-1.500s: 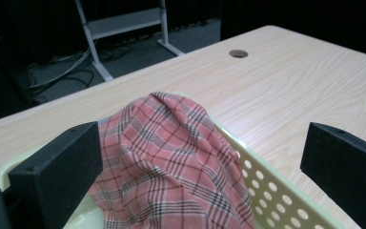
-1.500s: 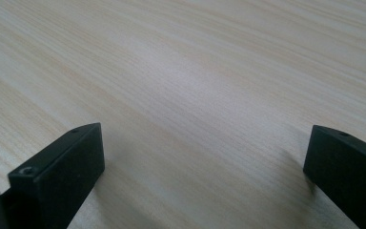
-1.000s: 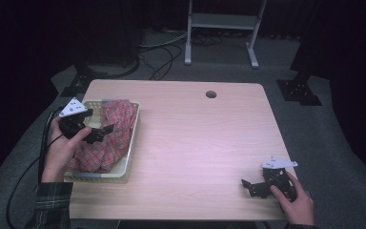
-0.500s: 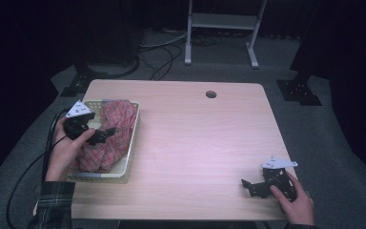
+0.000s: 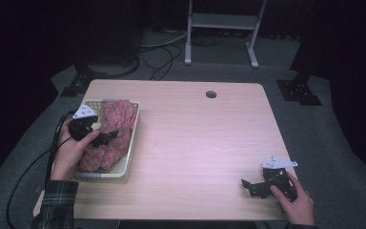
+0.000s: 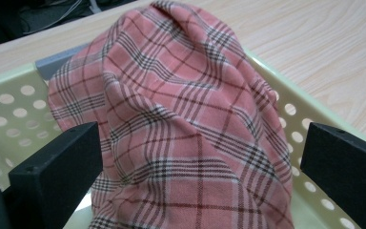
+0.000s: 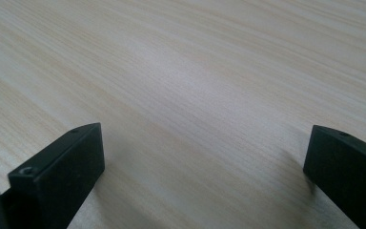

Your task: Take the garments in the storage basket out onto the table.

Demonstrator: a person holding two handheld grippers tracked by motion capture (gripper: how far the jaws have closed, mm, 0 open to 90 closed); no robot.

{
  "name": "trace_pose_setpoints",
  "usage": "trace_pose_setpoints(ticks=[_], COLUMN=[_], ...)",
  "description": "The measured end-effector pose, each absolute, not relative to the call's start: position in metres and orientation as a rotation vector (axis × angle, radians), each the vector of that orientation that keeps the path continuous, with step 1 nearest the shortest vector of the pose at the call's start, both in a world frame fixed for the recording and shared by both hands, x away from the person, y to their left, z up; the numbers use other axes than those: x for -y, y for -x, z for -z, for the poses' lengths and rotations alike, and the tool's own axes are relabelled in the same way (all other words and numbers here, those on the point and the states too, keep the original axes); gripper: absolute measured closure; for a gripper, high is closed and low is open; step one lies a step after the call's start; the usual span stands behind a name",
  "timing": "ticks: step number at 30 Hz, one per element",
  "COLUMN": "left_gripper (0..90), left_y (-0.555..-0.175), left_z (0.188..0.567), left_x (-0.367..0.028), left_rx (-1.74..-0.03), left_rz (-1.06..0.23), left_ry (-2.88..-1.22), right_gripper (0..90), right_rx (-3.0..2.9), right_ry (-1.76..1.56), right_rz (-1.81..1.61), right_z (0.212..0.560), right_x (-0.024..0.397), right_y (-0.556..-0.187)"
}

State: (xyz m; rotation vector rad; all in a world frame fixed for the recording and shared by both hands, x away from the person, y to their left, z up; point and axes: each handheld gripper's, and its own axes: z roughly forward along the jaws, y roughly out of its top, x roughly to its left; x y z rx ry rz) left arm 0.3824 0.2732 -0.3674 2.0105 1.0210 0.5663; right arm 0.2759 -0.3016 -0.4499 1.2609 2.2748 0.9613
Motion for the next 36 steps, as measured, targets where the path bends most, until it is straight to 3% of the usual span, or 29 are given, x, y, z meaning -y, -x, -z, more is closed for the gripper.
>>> trace_pose_setpoints(ticks=[36], left_gripper=[0.1], left_y=[-0.395], left_z=[0.395], left_x=[-0.264], left_rx=[-1.104], left_rz=[-0.494], left_ry=[-2.199], right_gripper=[0.0], right_rx=[-2.275], right_ry=[-1.261], right_rz=[-0.961], right_z=[0.450], right_x=[0.302], right_y=[-0.276])
